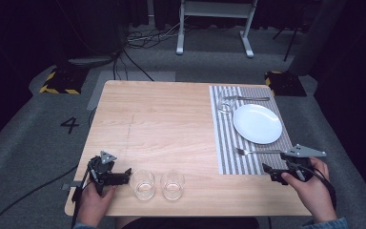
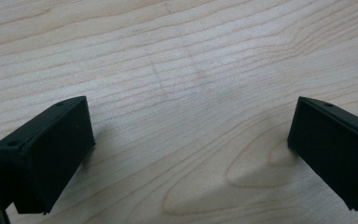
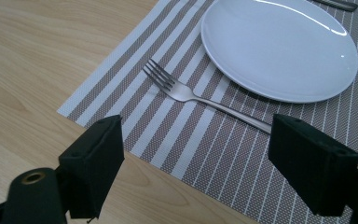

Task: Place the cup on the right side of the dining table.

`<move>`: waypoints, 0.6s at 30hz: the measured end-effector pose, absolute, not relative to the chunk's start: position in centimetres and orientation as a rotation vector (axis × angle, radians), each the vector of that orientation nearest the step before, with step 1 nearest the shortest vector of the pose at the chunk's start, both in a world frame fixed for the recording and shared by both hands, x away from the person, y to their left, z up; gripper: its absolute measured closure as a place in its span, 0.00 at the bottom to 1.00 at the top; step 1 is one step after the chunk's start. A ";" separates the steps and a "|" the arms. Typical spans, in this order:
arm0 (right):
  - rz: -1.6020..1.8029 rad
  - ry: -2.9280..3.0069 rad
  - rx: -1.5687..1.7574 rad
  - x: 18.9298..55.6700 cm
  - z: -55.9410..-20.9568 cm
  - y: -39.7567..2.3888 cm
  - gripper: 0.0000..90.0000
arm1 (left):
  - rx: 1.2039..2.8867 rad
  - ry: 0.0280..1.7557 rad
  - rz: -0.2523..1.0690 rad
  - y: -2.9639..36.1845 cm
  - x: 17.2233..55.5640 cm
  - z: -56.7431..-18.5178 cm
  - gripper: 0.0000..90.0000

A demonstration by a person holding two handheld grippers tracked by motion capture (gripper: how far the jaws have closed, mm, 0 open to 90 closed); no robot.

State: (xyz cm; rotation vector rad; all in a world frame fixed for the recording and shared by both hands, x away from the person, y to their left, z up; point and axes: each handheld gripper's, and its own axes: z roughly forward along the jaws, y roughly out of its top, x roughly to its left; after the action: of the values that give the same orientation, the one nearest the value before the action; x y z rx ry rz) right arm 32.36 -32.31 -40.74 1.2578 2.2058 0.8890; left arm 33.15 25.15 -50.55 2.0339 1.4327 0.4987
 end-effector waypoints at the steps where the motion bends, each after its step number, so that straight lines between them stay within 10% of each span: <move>1: 0.881 2.206 1.246 32.2 -41.0 -32.4 0.21 | 2.034 1.433 0.499 25.2 33.1 -50.6 0.01; 18: 0.921 2.180 1.307 30.9 -46.9 -33.2 0.22 | 2.034 1.433 0.499 25.2 33.1 -50.6 0.01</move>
State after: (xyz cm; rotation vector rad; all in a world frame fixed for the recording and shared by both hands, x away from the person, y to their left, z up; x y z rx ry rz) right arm 30.92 -33.25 -46.89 1.3072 2.1797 0.9208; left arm 33.15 25.15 -50.55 2.0335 1.4329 0.4986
